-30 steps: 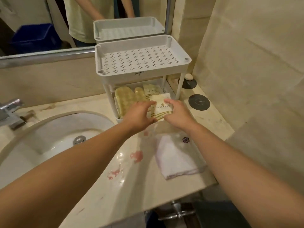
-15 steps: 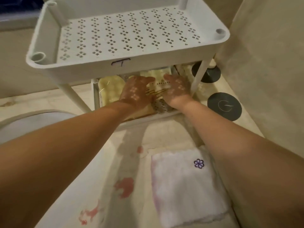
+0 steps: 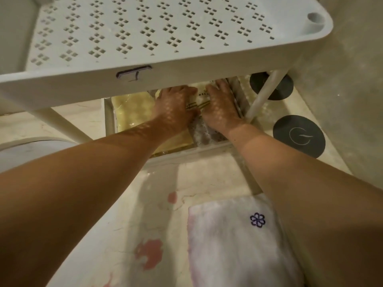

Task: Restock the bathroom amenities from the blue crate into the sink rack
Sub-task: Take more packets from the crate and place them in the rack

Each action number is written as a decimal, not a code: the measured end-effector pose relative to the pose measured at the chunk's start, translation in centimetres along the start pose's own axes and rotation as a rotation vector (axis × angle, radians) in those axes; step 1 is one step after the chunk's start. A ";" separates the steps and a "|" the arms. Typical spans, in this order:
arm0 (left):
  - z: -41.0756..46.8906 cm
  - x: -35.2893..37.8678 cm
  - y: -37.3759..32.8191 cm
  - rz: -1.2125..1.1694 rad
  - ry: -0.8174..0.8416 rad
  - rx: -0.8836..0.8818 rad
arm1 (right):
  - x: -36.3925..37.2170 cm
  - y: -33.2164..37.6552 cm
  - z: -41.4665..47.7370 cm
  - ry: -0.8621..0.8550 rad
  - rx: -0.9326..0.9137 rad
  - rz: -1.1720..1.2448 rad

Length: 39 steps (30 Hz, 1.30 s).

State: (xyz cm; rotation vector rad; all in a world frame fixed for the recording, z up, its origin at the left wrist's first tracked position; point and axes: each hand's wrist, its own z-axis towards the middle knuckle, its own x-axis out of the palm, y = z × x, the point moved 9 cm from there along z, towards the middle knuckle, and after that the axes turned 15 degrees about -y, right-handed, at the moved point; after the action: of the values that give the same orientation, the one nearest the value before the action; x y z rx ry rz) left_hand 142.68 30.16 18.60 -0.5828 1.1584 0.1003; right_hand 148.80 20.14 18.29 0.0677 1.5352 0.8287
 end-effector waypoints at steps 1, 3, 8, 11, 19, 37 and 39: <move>0.0 0.1 0.0 0.007 0.000 0.005 | 0.1 0.1 0.1 0.001 -0.009 -0.013; -0.1 0.2 0.0 0.021 0.002 0.014 | 0.4 0.2 0.1 0.014 -0.020 -0.038; -0.1 0.3 0.0 0.062 0.046 0.020 | 0.6 0.3 0.1 0.024 -0.026 -0.063; -0.1 0.3 0.0 0.070 0.090 0.006 | 0.4 0.4 0.1 0.046 -0.026 -0.068; -1.4 -2.0 -0.5 0.008 0.105 -0.004 | -1.9 1.5 -1.5 0.035 -0.058 -0.059; -20.6 -18.1 0.0 0.096 0.095 -0.057 | -8.9 10.0 -20.9 0.145 -0.284 -0.179; -23.3 -19.9 0.7 0.118 0.078 -0.073 | -9.0 11.5 -23.2 0.159 -0.318 -0.185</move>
State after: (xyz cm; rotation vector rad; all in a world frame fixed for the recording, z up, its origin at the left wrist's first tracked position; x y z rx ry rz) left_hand 114.78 23.88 29.63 -0.5867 1.2694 0.2228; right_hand 124.87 13.52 29.84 -0.3750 1.5123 0.9358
